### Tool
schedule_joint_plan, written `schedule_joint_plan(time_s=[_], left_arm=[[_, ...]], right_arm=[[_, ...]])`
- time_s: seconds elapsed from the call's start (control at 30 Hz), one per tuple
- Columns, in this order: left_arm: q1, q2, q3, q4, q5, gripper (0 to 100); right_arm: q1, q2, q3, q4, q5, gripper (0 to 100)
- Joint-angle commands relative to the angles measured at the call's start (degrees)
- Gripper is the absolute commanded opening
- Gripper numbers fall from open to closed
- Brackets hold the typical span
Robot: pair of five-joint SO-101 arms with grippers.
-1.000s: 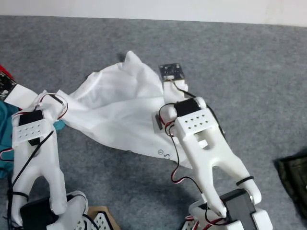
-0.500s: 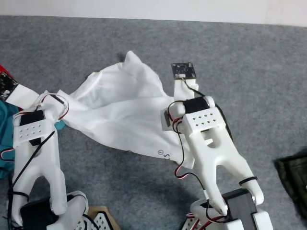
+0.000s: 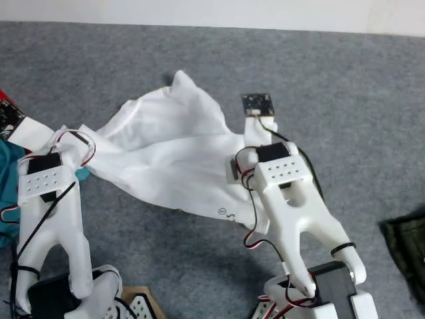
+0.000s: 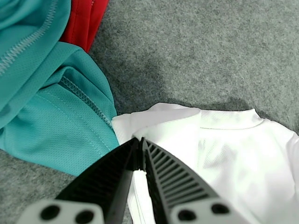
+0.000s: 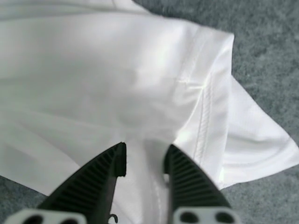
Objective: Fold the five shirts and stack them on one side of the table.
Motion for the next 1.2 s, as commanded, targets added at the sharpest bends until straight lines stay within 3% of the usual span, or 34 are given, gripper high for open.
schedule_joint_plan(time_s=[0.0,0.33,0.5,0.8,1.17], left_arm=[[1.2,-1.5,-0.1,-0.9,-0.6,1],[1.3,-1.5,-0.4,-0.6,-0.6,1],[2.1,-1.9,-1.8,0.0,-0.6,1],[3.7,-1.5,-17.0,17.1,-6.7,1],[4.6,-1.5,-45.7,41.4,-6.8,1]], right_arm=[[0.8,-0.3,-0.3,-1.4,-0.6,6.6],[7.3,-1.5,-1.4,-1.1,-0.3,0.7],[8.1,-12.1,-2.0,4.0,-0.1,0.7],[11.0,-39.4,4.7,9.6,5.6,0.7],[12.0,-61.7,5.1,14.9,17.1,0.7]])
